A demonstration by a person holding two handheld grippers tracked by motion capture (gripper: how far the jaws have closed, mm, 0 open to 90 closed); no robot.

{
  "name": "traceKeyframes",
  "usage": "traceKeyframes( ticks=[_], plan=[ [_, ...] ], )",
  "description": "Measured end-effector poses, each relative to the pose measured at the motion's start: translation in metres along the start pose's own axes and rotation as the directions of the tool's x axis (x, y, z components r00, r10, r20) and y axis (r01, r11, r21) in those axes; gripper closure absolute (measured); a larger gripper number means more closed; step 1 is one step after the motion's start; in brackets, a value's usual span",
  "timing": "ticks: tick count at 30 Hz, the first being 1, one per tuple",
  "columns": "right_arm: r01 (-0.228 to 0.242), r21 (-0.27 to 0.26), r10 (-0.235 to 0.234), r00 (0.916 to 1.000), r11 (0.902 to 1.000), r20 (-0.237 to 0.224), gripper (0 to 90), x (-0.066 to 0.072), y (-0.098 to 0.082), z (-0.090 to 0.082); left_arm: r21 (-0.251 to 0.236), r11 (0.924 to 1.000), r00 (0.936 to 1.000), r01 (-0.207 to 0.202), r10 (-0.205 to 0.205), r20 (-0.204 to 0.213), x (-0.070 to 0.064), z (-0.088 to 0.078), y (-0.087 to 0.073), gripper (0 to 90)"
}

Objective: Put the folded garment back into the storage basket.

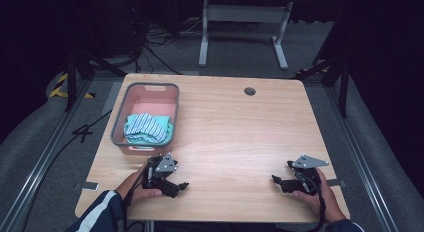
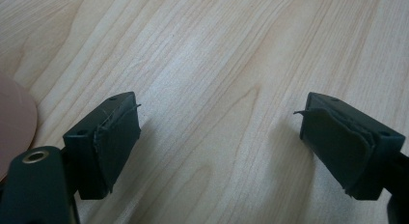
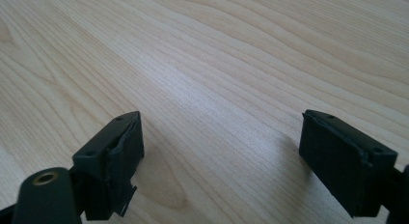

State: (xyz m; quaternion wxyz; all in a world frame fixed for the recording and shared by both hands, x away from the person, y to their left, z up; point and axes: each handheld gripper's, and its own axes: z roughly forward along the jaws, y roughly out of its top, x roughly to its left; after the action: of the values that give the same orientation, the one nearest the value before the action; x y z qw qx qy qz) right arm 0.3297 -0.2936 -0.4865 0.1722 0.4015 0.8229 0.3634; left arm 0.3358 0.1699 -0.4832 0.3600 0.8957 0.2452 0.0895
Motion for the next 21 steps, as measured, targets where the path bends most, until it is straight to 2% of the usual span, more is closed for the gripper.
traceKeyframes(
  ticks=[21],
  plan=[
    [0.0, 0.0, 0.0, 1.0, 1.0, 0.0, 16.6, 0.0, 0.0, 0.0, 0.003, 1.0, 1.0, -0.001, 0.001, 0.0, 0.0001, 0.0001, 0.0002, 13.7]
  ],
)
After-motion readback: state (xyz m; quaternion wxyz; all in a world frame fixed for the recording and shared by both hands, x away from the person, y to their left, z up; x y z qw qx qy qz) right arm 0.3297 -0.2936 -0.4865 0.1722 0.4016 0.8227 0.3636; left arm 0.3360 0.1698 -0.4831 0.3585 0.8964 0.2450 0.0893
